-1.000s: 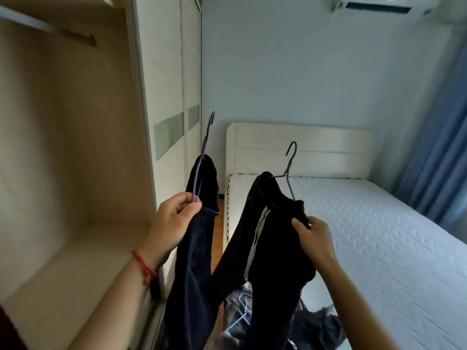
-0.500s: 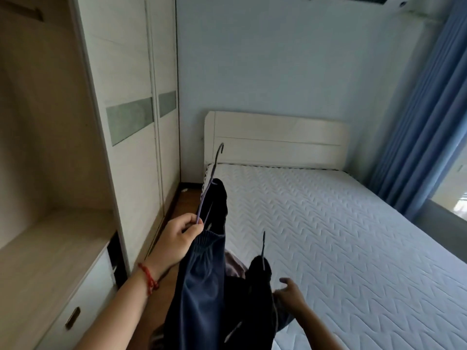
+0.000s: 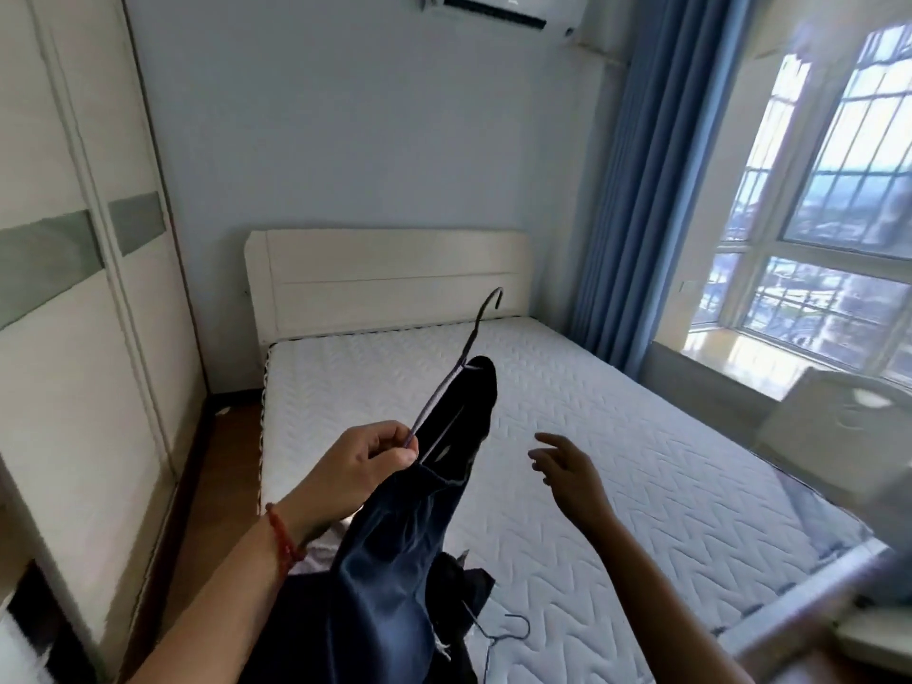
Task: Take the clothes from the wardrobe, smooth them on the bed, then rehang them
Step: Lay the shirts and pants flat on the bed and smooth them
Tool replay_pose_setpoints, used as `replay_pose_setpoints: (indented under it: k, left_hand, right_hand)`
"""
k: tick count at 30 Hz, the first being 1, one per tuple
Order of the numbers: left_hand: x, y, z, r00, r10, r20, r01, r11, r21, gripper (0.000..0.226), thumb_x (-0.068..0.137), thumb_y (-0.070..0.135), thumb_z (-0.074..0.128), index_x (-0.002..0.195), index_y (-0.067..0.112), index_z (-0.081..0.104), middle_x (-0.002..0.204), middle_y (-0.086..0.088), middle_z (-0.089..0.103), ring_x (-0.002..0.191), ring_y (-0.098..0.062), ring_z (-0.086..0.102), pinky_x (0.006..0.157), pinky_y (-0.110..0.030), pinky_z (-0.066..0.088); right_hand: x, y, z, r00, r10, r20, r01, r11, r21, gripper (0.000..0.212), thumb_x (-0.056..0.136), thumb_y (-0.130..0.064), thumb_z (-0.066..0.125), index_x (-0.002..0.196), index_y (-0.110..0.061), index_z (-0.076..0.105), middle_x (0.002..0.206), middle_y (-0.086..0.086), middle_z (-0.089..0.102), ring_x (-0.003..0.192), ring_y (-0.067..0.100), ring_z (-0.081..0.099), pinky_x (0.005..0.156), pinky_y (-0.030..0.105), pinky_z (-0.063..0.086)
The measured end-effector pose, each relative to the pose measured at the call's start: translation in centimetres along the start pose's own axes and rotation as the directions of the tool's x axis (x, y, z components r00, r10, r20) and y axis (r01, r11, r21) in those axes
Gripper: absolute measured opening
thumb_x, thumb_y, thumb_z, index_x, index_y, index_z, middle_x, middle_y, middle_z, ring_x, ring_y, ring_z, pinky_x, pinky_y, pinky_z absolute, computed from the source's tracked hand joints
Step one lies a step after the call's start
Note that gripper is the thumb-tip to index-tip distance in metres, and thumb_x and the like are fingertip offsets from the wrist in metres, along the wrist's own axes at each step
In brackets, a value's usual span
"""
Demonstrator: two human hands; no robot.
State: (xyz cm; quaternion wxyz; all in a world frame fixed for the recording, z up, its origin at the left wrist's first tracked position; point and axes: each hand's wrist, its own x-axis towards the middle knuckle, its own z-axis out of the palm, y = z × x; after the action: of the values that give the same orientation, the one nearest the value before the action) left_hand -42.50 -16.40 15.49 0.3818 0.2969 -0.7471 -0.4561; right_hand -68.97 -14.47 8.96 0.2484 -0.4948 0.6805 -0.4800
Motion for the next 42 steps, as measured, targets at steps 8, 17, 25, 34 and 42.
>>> replay_pose_setpoints:
  k: [8,17,25,34,42]
  left_hand:
    - [3.9,1.6,4.6,0.934,0.101,0.342,-0.07,0.992,-0.102,0.011,0.075,0.02,0.052,0.066,0.02,0.058,0.061,0.004,0.047,0.056,-0.006,0.04,0.053,-0.012,0.033]
    - [6.4,4.5,13.7,0.698,0.219,0.682,-0.119,0.974,-0.191,0.02,0.076,0.016,0.05,0.062,0.025,0.061,0.058,0.007,0.053,0.054,-0.003,0.046,0.054,-0.013,0.037]
    - [9.6,5.6,25.5,0.581,0.273,0.767,-0.118,0.96,-0.253,0.015,0.073,0.029,0.052,0.068,0.019,0.06,0.063,0.005,0.054,0.062,-0.006,0.048,0.06,-0.016,0.041]
    - [12.6,8.6,39.3,0.539,0.274,0.796,-0.001,0.946,-0.325,0.018,0.071,0.032,0.053,0.066,0.016,0.06,0.062,0.002,0.054,0.06,-0.006,0.049,0.058,-0.015,0.042]
    - [19.9,7.0,46.8,0.587,0.167,0.792,0.029,0.973,-0.227,0.023,0.07,0.032,0.055,0.07,0.01,0.061,0.071,-0.01,0.053,0.065,-0.01,0.05,0.061,-0.018,0.042]
  right_hand:
    - [-2.4,1.4,-7.9,0.934,0.04,-0.355,-0.091,0.988,-0.128,0.031,0.094,-0.015,0.044,0.123,-0.015,0.055,0.113,0.013,0.066,0.103,0.03,0.061,0.091,0.046,0.048]
    - [-9.9,5.5,-19.1,0.816,0.151,-0.557,-0.27,0.953,-0.137,0.038,0.09,-0.008,0.053,0.128,-0.013,0.05,0.121,0.012,0.062,0.115,0.025,0.057,0.101,0.04,0.043]
    - [-14.1,10.6,-29.9,0.773,0.146,-0.618,-0.334,0.921,-0.201,0.05,0.086,-0.011,0.06,0.134,-0.016,0.045,0.134,0.006,0.052,0.121,0.016,0.047,0.099,0.022,0.031]
    - [-14.2,16.4,-45.0,0.806,0.107,-0.581,-0.35,0.879,-0.323,0.037,0.088,-0.019,0.061,0.124,-0.018,0.055,0.125,0.005,0.057,0.116,0.02,0.052,0.102,0.029,0.036]
    - [-7.9,22.4,-52.4,0.836,0.098,-0.54,-0.377,0.817,-0.436,0.015,0.087,-0.016,0.061,0.098,-0.01,0.07,0.1,0.007,0.061,0.098,0.022,0.057,0.083,0.023,0.035]
